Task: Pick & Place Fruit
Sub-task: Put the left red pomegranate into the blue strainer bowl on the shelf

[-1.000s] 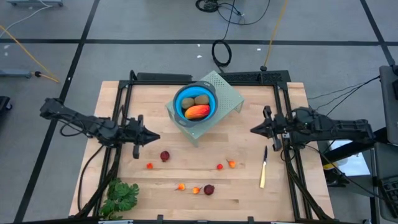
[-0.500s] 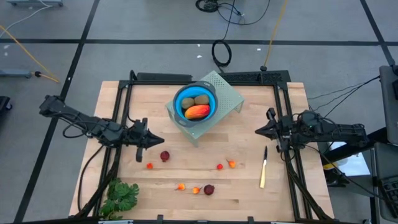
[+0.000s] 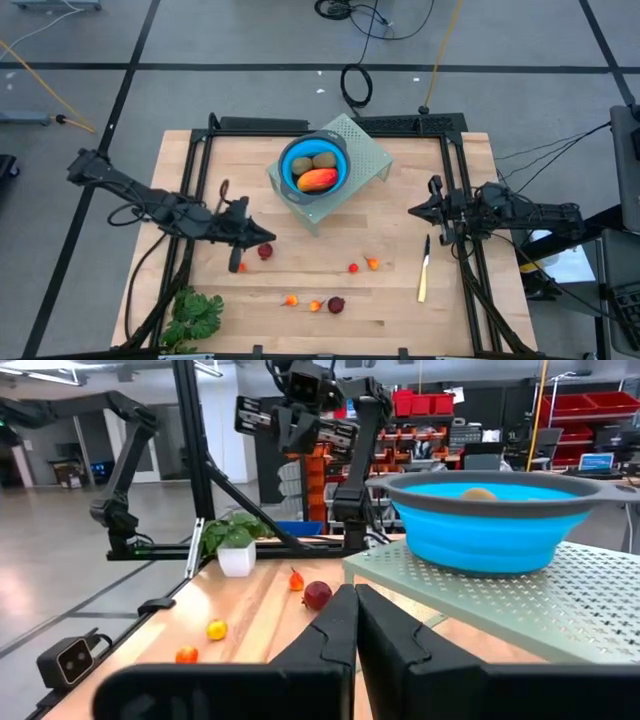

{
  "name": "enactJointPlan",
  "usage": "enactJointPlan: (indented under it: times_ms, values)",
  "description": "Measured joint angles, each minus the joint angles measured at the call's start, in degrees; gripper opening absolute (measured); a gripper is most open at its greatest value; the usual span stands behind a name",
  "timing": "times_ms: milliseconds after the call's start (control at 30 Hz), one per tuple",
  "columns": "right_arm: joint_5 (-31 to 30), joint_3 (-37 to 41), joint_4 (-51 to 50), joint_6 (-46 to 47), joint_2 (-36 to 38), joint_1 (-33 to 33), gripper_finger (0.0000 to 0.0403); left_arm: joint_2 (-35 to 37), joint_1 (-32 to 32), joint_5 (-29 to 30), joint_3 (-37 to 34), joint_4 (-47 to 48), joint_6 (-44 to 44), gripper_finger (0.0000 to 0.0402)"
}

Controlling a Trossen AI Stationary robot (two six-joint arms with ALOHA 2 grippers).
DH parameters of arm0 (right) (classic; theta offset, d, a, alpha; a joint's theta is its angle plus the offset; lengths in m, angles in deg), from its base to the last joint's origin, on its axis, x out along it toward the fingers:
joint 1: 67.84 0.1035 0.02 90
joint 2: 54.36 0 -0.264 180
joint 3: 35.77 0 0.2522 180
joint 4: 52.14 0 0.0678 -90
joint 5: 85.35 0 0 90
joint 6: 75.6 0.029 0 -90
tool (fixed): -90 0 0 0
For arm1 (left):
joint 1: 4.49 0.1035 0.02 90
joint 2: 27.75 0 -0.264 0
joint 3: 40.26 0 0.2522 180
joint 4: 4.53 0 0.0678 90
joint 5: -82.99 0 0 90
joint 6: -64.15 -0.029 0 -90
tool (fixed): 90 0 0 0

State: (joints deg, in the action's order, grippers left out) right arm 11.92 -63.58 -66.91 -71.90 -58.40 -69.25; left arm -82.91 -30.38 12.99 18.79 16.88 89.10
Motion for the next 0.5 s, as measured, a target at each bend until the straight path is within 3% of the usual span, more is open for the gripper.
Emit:
enactJointPlan:
  times_ms: [500]
  values:
    - [0.2,2.5,1.0,-1.6,3.9,0.0,0.0000,-13.2,-1.2,0.0,14.5,19.4,18.3,0.0001]
